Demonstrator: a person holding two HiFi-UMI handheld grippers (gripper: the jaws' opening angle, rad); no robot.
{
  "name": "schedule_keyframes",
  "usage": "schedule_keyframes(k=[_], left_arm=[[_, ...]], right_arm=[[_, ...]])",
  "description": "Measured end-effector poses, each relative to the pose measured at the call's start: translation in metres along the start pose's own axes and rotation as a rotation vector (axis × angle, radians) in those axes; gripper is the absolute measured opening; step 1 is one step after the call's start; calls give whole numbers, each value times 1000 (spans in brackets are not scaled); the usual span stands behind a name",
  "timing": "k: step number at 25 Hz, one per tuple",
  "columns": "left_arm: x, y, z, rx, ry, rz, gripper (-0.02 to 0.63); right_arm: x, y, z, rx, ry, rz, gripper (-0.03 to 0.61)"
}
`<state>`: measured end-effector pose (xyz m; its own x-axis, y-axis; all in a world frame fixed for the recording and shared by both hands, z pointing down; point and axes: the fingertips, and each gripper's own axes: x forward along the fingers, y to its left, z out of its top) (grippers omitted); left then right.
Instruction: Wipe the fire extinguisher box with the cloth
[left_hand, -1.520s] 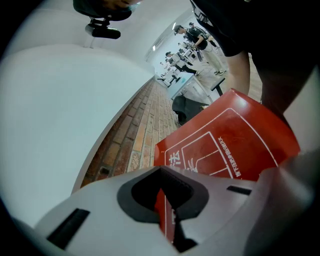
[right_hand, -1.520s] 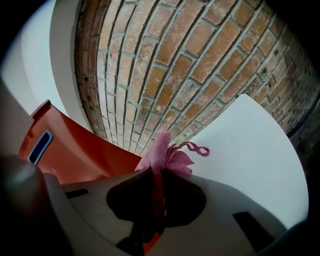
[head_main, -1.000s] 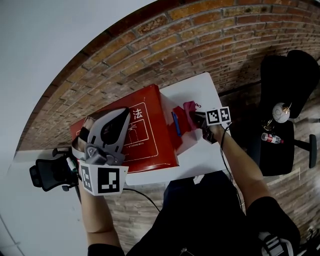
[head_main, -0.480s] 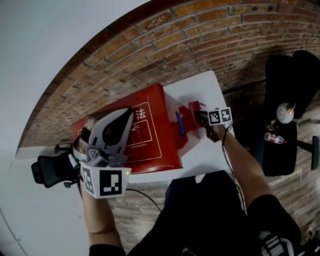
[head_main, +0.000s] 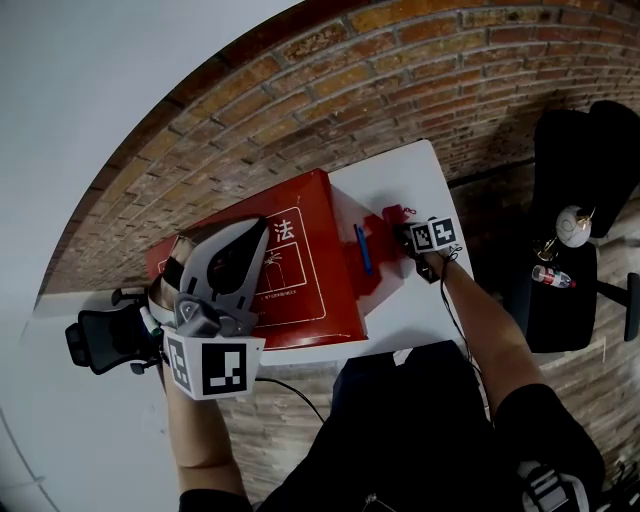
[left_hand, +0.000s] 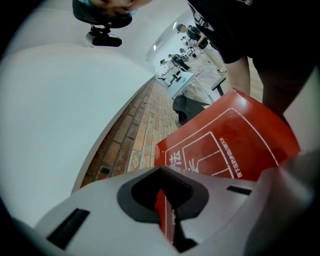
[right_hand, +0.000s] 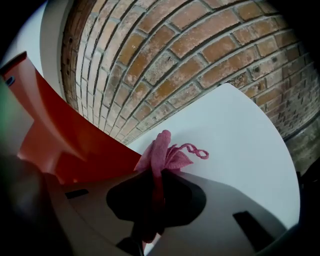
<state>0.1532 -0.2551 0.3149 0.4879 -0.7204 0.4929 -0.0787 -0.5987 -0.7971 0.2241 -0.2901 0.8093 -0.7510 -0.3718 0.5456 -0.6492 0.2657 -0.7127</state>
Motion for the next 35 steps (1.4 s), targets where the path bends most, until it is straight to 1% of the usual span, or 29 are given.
schedule_keyframes(k=[4, 6, 9, 12, 20, 25, 35], left_arm=[[0, 0, -1, 1, -1, 2, 28], [0, 0, -1, 1, -1, 2, 26], [0, -1, -1, 2, -2, 3, 28], [0, -1, -1, 2, -1, 3, 28], [0, 0, -1, 0, 0, 3, 27], [0, 0, 0, 3, -1, 0, 28], [0, -1, 0, 5, -3, 1, 26]], right_arm=[[9, -14, -16, -41, 51, -68, 64], [12, -20, -23, -47, 59, -93, 64], [16, -24, -26, -38, 40, -93, 64], [16, -26, -30, -33, 49, -104, 64], [18, -26, -36, -61, 81, -115, 64], [11, -18, -37, -62, 73, -107, 64], [4, -15, -59, -59, 66, -88, 64]])
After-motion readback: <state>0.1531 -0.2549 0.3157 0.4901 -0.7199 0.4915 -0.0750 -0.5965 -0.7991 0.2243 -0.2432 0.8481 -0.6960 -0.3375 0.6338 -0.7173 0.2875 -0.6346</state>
